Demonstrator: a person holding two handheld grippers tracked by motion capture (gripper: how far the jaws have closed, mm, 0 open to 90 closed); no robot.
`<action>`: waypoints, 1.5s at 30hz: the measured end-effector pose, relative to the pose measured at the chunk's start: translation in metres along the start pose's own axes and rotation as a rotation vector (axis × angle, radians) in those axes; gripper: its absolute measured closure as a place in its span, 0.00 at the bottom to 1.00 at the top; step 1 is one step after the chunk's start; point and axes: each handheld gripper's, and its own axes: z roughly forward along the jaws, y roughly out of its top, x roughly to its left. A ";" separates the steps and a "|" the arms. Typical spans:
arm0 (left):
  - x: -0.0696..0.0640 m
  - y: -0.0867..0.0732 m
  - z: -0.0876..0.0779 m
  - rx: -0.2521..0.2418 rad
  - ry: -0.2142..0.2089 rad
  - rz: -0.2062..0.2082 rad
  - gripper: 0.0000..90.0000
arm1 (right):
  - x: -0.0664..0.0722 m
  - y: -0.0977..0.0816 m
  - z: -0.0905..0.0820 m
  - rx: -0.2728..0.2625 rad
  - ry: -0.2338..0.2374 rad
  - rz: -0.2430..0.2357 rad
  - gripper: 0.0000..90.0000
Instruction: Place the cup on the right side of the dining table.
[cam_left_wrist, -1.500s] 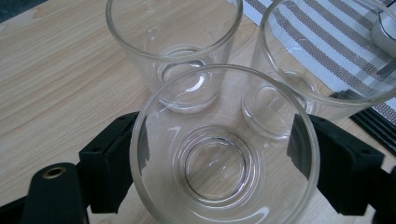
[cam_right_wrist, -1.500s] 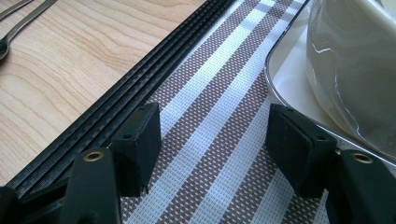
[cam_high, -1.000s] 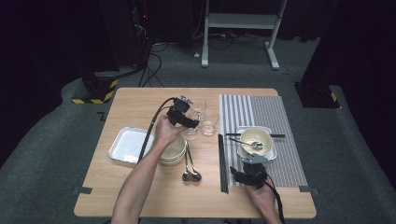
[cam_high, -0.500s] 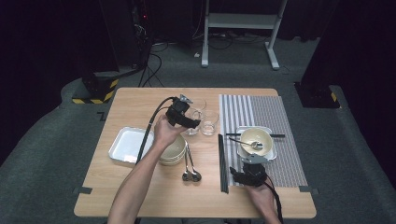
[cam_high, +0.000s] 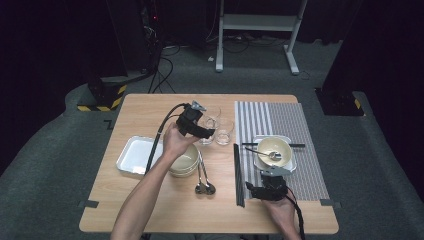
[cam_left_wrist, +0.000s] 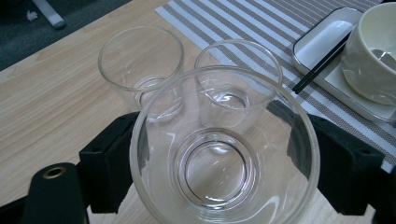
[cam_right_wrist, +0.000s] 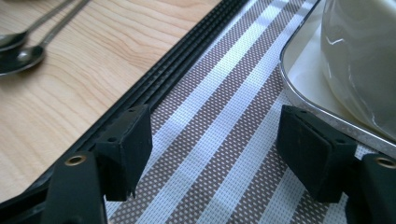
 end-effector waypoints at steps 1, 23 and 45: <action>0.000 0.000 -0.001 -0.001 -0.001 0.002 0.20 | 0.000 0.000 -0.002 -0.009 0.005 -0.002 0.30; -0.006 0.006 -0.014 -0.013 -0.035 0.045 0.20 | -0.022 -0.002 -0.045 -0.141 0.114 0.075 0.39; -0.014 0.020 -0.012 -0.013 -0.061 0.062 0.20 | -0.031 0.018 -0.067 -0.197 0.105 0.002 0.49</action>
